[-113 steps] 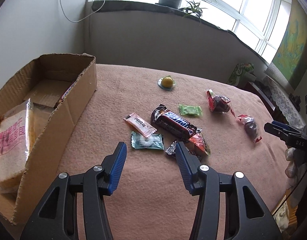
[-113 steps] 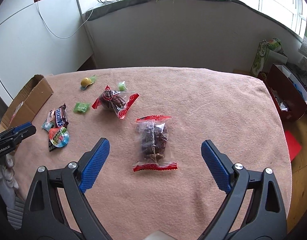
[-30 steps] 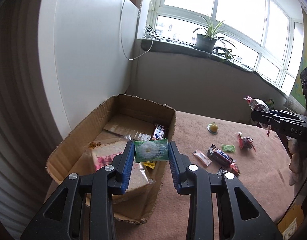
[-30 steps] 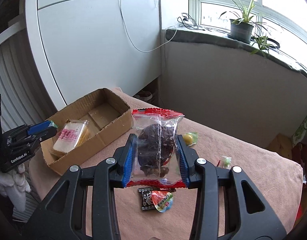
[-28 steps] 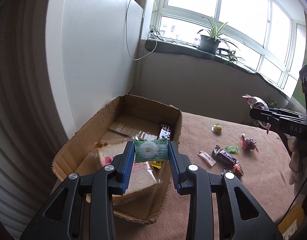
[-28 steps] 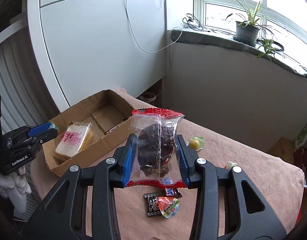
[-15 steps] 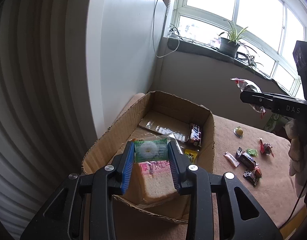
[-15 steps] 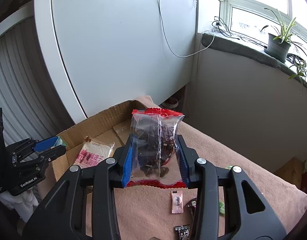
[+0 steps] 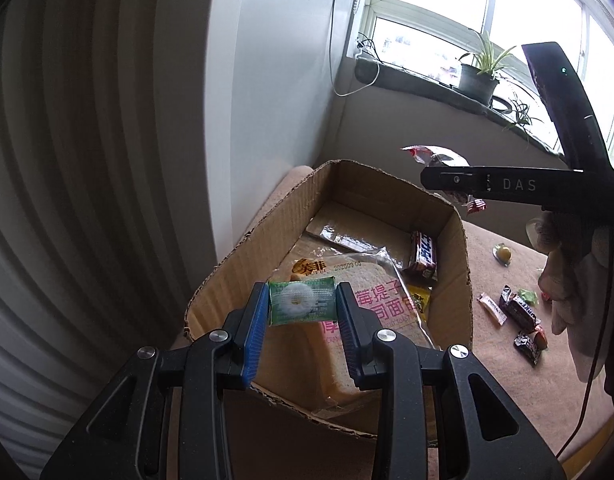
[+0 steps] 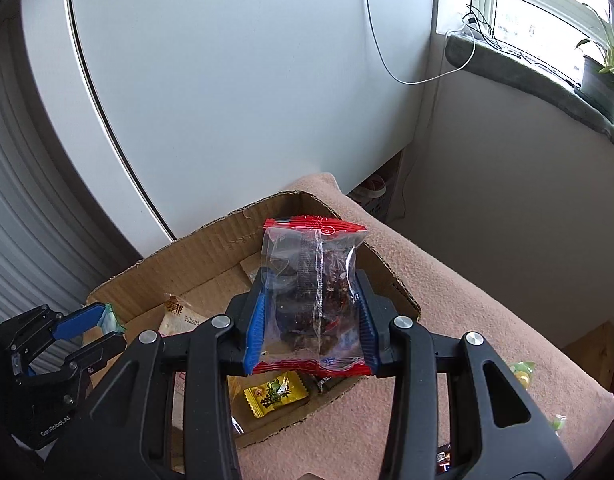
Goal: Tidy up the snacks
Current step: 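Open both tools to drop the dried-fruit bag and mint candy into the box, then move both open tools back over the snacks on the table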
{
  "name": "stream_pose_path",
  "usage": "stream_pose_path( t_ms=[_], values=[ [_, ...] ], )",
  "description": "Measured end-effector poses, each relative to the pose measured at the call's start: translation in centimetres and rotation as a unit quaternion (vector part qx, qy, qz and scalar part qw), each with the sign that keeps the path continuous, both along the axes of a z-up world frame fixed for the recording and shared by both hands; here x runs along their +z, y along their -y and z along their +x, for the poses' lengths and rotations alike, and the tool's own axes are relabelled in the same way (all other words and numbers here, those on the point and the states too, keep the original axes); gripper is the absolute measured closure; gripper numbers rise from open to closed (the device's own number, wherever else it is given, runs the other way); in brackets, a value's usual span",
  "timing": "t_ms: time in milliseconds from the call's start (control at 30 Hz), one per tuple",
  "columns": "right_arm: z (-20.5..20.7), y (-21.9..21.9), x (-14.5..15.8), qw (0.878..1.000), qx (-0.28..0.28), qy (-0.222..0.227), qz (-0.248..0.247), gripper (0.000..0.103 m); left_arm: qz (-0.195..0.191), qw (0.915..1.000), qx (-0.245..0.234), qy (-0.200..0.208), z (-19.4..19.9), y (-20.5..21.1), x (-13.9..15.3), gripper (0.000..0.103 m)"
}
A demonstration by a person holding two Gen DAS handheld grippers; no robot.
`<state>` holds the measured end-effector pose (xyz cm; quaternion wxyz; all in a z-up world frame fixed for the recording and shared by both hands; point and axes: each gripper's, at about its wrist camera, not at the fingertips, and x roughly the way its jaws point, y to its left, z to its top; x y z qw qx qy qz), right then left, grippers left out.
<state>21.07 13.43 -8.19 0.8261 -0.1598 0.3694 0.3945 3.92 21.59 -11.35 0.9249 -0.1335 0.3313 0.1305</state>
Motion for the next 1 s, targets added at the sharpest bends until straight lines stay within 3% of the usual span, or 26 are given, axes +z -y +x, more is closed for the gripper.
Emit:
stream_pose_path(
  t_ms=[300, 500, 567, 1000],
  values=[
    [0.5, -2.2, -1.4, 1.0, 0.009, -0.012, -0.012, 0.06, -0.005, 1.0, 0.0, -0.006, 0.2, -0.4, -0.3, 0.069],
    [0.1, -2.3, -1.0, 1.0, 0.013, 0.001, -0.012, 0.028, -0.005, 1.0, 0.002, -0.007, 0.4, -0.4, -0.2, 0.051],
    [0.1, -2.0, -0.7, 1.0, 0.011, 0.003, -0.008, 0.027, -0.006, 0.9999, 0.006, -0.008, 0.4, -0.4, -0.2, 0.044],
    [-1.4, 3.2, 2.4, 1.0, -0.009, 0.02, 0.017, 0.027, -0.001, 0.9999, 0.0, 0.012, -0.5, 1.3, 1.5, 0.044]
  ],
)
